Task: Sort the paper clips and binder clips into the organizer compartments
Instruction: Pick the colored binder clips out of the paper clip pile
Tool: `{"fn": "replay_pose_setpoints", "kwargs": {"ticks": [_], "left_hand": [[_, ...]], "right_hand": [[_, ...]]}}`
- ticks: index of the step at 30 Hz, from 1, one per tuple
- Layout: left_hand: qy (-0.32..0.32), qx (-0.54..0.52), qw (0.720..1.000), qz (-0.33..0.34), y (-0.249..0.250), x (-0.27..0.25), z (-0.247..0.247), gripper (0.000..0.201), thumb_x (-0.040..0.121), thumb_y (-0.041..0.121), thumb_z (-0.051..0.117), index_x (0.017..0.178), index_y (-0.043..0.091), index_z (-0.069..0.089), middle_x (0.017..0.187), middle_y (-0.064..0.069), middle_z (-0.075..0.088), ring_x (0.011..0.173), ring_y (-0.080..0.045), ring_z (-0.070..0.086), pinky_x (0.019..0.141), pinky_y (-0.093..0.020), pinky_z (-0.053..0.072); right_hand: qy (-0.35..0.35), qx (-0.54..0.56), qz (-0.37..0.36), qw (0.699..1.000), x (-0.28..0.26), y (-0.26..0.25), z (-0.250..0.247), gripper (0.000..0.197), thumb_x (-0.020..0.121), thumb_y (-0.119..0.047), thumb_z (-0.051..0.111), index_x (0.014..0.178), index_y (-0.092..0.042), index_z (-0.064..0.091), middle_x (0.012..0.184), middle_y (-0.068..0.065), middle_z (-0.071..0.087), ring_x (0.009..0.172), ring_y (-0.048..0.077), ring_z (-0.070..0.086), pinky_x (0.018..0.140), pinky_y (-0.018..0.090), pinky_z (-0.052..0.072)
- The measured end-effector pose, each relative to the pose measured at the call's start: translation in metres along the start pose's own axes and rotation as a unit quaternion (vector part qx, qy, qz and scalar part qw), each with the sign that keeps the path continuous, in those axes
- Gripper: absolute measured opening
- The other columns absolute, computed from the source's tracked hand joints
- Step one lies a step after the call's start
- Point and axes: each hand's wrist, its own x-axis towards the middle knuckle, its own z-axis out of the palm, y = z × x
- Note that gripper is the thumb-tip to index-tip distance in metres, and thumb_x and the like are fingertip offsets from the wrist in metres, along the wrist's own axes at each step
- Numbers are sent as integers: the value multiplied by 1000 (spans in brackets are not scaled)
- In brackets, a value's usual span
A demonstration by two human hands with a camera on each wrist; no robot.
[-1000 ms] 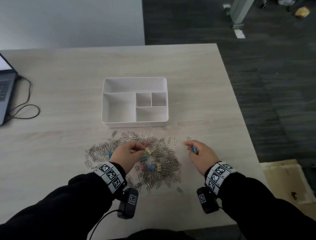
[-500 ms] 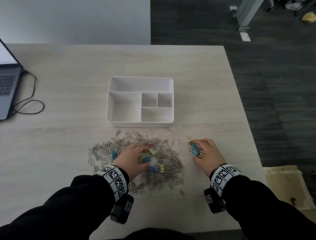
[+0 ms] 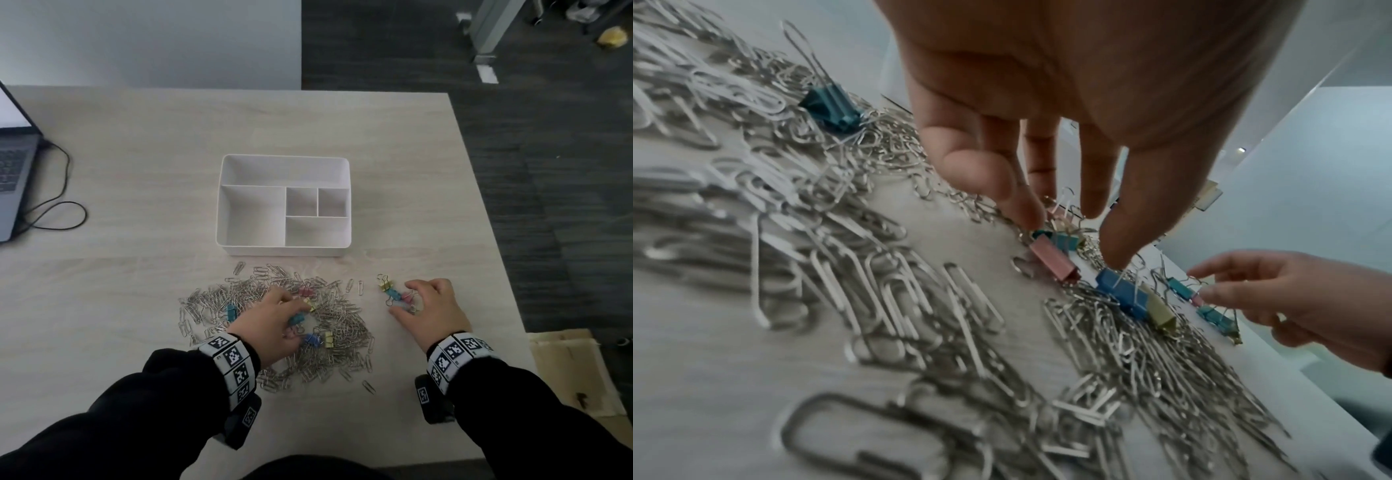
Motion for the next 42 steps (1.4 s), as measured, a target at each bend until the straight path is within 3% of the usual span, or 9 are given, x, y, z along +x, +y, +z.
{"fn": "replay_pose_setpoints", "kwargs": {"ticks": [4, 8, 11, 14, 19, 24, 29, 33, 42], "left_hand": [[27, -5, 1000, -6, -6, 2, 6, 29, 84, 32, 67, 113, 33, 62, 116, 13, 46, 88, -3, 55, 89, -22, 53], [55, -38, 998, -11, -14, 0, 4, 12, 83, 26, 70, 94, 28, 70, 98, 14, 55, 85, -2, 55, 87, -26, 54], [78, -100, 990, -63, -18, -4, 0, 14, 81, 17, 70, 87, 28, 72, 87, 14, 63, 73, -2, 58, 76, -26, 56], [90, -247, 952, -157, -20, -11, -5, 19, 82, 9, 68, 80, 27, 72, 74, 7, 73, 61, -14, 68, 61, -28, 60], [112, -412, 878, -216, -27, -22, -11, 10, 81, 5, 72, 81, 14, 74, 82, -2, 74, 74, -21, 72, 70, -37, 62], [120, -492, 836, -213, -33, -29, -15, 8, 81, -2, 69, 81, 6, 70, 84, -10, 72, 72, -21, 68, 72, -42, 61], [123, -542, 805, -207, -34, -28, -19, 18, 83, -10, 60, 76, 6, 65, 87, -20, 66, 72, -24, 60, 57, -33, 56], [115, -565, 789, -212, -34, -23, -16, 18, 84, -8, 59, 77, 7, 67, 81, -15, 70, 68, -21, 62, 51, -31, 52], [75, -597, 772, -207, -8, -6, -15, 15, 87, -8, 57, 84, 6, 63, 83, -15, 70, 68, -22, 67, 49, -31, 55]], "right_hand": [[9, 30, -94, 995, -3, -14, 7, 38, 83, -45, 67, 118, -30, 59, 109, -10, 40, 90, 9, 58, 77, 27, 49], [-42, 9, -189, 981, -5, -45, 19, 26, 90, -37, 59, 114, -27, 62, 106, -13, 48, 95, 2, 52, 89, 28, 51], [-75, 11, -229, 971, -7, -72, 28, 25, 93, -35, 55, 115, -25, 61, 107, -13, 52, 97, 2, 52, 95, 27, 49], [-86, 10, -243, 966, -6, -98, 36, 29, 94, -37, 53, 121, -27, 58, 115, -12, 52, 88, -2, 52, 86, 22, 49], [-95, 35, -200, 975, 9, -129, 53, 36, 92, -36, 58, 127, -27, 55, 117, -5, 53, 97, 10, 58, 91, 33, 52], [-105, 34, -173, 979, 13, -139, 62, 4, 89, -33, 62, 86, -33, 64, 95, -8, 59, 85, 12, 58, 73, 26, 44], [-94, 119, -178, 972, -1, -123, 46, 10, 91, -34, 60, 85, -28, 65, 97, -11, 55, 80, 4, 55, 77, 25, 50], [-52, 126, -95, 986, -2, -85, 26, 10, 91, -35, 61, 84, -28, 62, 89, -7, 62, 63, 6, 54, 58, 23, 44], [30, 51, -13, 998, 6, -11, 1, 13, 87, -34, 66, 94, -22, 66, 113, -1, 48, 87, 15, 57, 91, 31, 47]]}}
